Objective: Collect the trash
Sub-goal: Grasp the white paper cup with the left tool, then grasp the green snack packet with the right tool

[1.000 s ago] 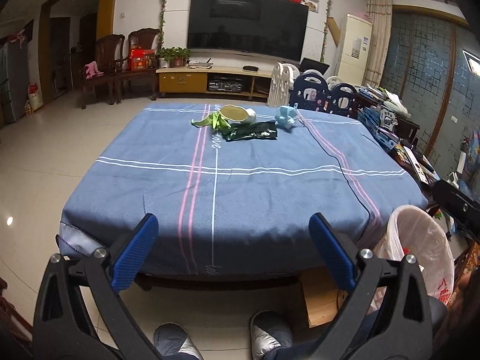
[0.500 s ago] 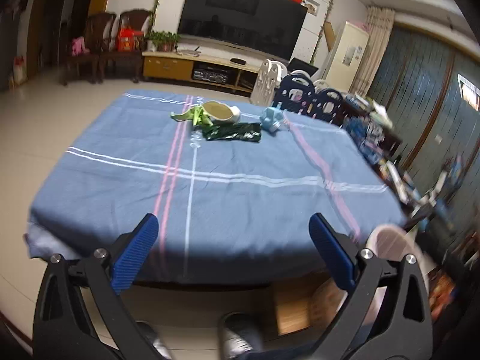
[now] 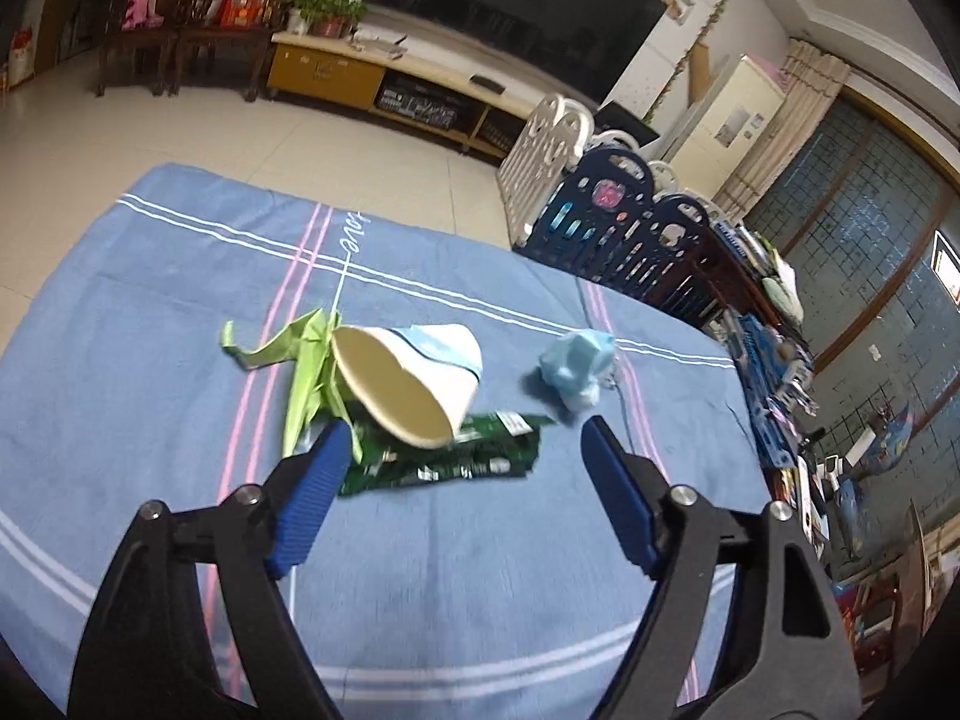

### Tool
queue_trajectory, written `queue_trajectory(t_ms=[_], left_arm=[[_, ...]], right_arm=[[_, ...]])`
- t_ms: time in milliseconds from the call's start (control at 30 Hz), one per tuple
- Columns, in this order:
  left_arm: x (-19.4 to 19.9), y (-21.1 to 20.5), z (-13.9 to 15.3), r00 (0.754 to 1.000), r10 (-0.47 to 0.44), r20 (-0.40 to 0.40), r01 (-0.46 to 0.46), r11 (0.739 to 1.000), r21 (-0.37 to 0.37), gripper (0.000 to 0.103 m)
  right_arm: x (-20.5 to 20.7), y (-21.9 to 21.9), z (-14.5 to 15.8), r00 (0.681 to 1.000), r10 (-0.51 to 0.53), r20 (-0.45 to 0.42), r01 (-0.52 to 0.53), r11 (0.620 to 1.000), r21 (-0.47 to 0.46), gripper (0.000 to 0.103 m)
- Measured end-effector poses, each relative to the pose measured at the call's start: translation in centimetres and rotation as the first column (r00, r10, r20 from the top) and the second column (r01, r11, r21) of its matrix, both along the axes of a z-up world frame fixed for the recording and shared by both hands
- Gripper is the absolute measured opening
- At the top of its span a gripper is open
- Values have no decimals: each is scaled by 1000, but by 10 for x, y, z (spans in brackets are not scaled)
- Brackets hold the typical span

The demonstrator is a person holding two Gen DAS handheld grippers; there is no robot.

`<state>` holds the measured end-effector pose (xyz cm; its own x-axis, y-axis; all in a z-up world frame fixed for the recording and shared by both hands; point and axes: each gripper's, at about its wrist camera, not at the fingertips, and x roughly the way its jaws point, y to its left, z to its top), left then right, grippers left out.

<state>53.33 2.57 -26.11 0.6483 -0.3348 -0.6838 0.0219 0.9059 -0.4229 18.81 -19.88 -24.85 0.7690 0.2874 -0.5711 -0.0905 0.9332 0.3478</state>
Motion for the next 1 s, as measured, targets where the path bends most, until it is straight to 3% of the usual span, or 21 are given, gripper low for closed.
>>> queue_trajectory(t_ms=[67, 133, 167, 200, 267, 367, 467, 567, 633, 700, 867, 1000], left_arm=[[25, -5, -16, 999, 2, -38, -2, 1000, -6, 72], [41, -8, -27, 998, 2, -68, -4, 1000, -27, 61], [48, -9, -32, 997, -4, -82, 0, 999, -48, 43], [53, -10, -36, 996, -14, -92, 9, 998, -57, 9], [48, -11, -36, 996, -33, -78, 29, 998, -58, 4], [11, -5, -18, 998, -59, 13, 60, 994, -91, 4], [-63, 13, 14, 991, -32, 133, 43, 995, -85, 4], [-150, 27, 42, 967, 10, 255, -16, 1000, 22, 4], [-195, 33, 47, 956, 34, 290, -57, 996, 71, 4], [-234, 32, 43, 945, 54, 322, -114, 979, 171, 4], [-255, 43, 27, 951, 64, 303, -141, 961, 239, 4], [-249, 60, 26, 951, 99, 294, -158, 970, 186, 4]], right_arm=[[3, 0, -1, 1000, 4, -7, -4, 1000, 10, 82], [5, -1, -2, 1000, 7, -11, -7, 1000, 14, 82], [5, -1, -3, 1000, 10, -12, -10, 1000, 14, 82], [5, -2, -3, 1000, 12, -15, -12, 1000, 15, 82], [8, -3, -5, 1000, 10, -27, -9, 1000, 20, 82], [14, -7, -6, 999, 8, -42, -6, 999, 40, 82], [31, -10, -8, 999, -5, -44, 8, 998, 62, 82], [70, -8, -11, 999, -28, -41, 30, 998, 59, 82], [108, -1, -15, 997, -28, -71, 32, 998, 61, 82], [162, 15, -23, 993, -30, -111, 37, 997, 69, 82], [273, 61, -37, 983, -56, -172, 61, 998, 20, 82], [348, 80, -59, 957, -162, -242, 165, 986, -6, 80]])
